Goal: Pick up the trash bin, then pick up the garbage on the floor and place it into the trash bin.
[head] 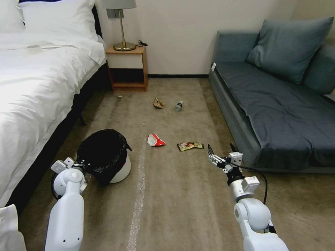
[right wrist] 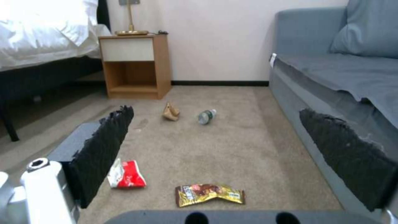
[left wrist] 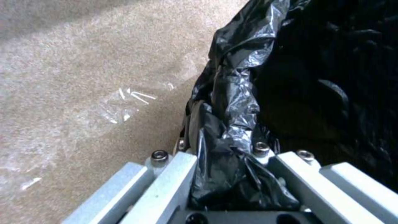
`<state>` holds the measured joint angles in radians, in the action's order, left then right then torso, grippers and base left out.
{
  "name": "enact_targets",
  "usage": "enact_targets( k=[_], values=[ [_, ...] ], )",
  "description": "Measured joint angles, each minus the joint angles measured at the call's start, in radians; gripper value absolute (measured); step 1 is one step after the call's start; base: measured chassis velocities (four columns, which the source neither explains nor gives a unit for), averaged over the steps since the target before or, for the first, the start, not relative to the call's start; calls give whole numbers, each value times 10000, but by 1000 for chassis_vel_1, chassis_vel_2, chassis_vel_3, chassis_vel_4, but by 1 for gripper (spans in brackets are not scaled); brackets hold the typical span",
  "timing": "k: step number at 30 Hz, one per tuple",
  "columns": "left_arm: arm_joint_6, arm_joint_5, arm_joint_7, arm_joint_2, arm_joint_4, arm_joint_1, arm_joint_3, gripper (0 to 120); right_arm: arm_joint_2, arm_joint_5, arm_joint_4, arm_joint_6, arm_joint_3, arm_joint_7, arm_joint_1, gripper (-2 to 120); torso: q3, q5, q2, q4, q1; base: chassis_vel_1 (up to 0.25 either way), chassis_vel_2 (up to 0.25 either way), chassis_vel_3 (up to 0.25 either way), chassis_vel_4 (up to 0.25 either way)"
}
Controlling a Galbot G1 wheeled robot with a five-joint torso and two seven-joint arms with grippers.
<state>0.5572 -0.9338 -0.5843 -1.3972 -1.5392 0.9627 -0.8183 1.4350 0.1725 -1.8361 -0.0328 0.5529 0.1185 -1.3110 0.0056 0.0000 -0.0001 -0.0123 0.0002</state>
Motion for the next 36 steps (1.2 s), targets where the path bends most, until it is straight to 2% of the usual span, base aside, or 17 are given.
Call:
enact_targets(
  k=[1,3,4,6,7,12,13,15,16,17,19,23,25,32,36],
  values=[
    [0,0,0,0,0,0,0,3,0,0,0,0,0,0,0,100,0,0,0,0,0,0,0,0,0],
    [350,-113,-279,13,-773,408,61,3,9,-7,33,-6,-2,0,20,100,0,0,0,3,-1,0,0,0,0],
    [350,-113,-279,13,-773,408,61,3,9,-7,33,-6,-2,0,20,100,0,0,0,3,-1,0,0,0,0],
    [580,-137,-430,54,-1248,665,102,3,18,-30,90,-23,-10,0,41,100,0,0,0,2,0,0,0,0,0],
    [580,-137,-430,54,-1248,665,102,3,18,-30,90,-23,-10,0,41,100,0,0,0,2,0,0,0,0,0],
    [1008,-141,-435,130,-2238,1203,119,3,118,-252,239,-162,-33,-11,147,100,0,1,0,3,0,0,0,0,0],
    [1008,-141,-435,130,-2238,1203,119,3,118,-252,239,-162,-33,-11,147,100,0,1,0,3,0,0,0,0,0],
    [1071,94,-121,145,-2528,1369,122,3,151,-362,282,-186,-28,-48,190,100,0,0,0,2,0,0,0,0,0],
    [1084,350,253,161,-2776,1509,128,3,160,-422,307,-187,-17,-120,227,100,-1,1,0,3,0,0,0,0,0],
    [1084,350,253,161,-2776,1509,128,3,160,-422,307,-187,-17,-120,227,100,-1,1,0,3,0,0,0,0,0],
    [1124,663,667,160,-3207,1669,153,3,178,-474,371,-191,-6,-445,319,100,0,0,0,3,0,0,0,0,0],
    [1256,779,766,160,-3561,1750,180,3,161,-403,382,-164,-32,-782,333,100,-1,1,1,2,0,0,0,0,0],
    [1538,816,772,149,-3936,1832,212,3,146,-300,465,-289,-90,-992,356,100,-1,2,1,1,0,0,0,0,0],
    [1813,812,759,31,-4271,1986,164,3,78,-273,628,-452,-112,-1003,474,100,-1,1,1,1,0,0,0,0,0],
    [1818,1372,1084,44,-4281,2040,47,3,54,-253,733,-459,-166,-941,579,100,0,1,1,3,0,0,0,0,0]
  ],
)
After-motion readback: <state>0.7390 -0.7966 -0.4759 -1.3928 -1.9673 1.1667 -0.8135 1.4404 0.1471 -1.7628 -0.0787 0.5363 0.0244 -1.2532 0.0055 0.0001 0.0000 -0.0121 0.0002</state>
